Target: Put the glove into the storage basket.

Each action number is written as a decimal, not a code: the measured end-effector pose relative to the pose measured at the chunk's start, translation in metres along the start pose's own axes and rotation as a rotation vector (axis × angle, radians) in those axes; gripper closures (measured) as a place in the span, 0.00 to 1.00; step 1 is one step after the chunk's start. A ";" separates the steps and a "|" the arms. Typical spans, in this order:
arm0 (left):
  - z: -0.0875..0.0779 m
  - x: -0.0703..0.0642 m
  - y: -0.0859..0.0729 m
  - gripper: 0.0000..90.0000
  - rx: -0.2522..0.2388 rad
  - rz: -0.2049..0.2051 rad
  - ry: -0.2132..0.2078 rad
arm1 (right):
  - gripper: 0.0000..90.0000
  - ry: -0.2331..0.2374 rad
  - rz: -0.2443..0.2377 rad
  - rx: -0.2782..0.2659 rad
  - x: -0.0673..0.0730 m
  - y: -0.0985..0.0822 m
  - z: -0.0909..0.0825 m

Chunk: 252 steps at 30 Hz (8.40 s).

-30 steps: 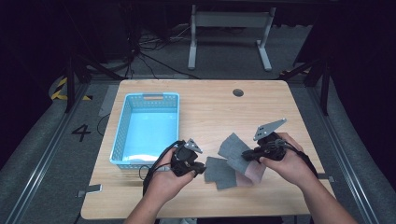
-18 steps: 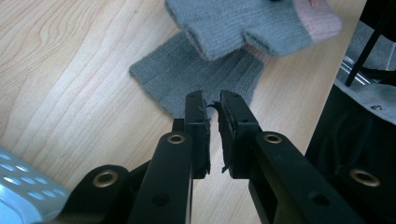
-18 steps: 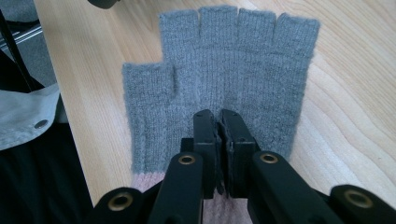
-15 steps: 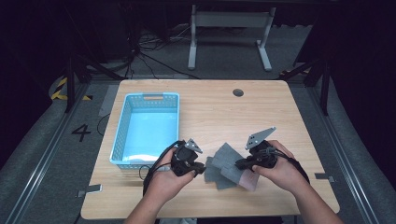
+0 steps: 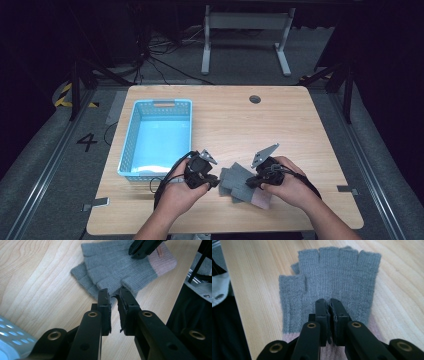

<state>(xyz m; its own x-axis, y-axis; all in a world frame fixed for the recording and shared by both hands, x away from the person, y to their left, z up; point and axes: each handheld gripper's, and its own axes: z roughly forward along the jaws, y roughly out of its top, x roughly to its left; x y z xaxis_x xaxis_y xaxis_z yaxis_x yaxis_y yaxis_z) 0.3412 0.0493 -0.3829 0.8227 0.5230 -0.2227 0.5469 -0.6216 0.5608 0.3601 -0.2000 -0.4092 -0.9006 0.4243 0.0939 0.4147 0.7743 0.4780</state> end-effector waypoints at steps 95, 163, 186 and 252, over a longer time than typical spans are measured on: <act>0.070 0.000 0.009 0.93 0.228 0.068 0.056 | 0.78 -0.012 0.094 0.156 -0.020 -0.056 -0.020; 0.051 -0.014 0.001 0.98 0.186 0.061 0.065 | 0.97 -0.076 0.163 0.037 -0.040 -0.041 -0.021; 0.035 -0.014 0.009 0.63 0.072 0.072 0.106 | 0.78 -0.182 0.132 0.039 -0.036 -0.052 -0.044; 0.108 -0.022 0.041 0.34 0.123 0.241 0.076 | 0.49 -0.230 0.273 -0.081 -0.043 -0.089 -0.066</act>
<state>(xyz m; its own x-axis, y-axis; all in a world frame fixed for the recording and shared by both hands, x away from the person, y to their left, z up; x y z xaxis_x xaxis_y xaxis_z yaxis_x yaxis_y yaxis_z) 0.3622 -0.0513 -0.4408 0.9200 0.3907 -0.0311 0.3552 -0.7974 0.4879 0.3529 -0.3185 -0.3981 -0.7017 0.7117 0.0328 0.6156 0.5825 0.5307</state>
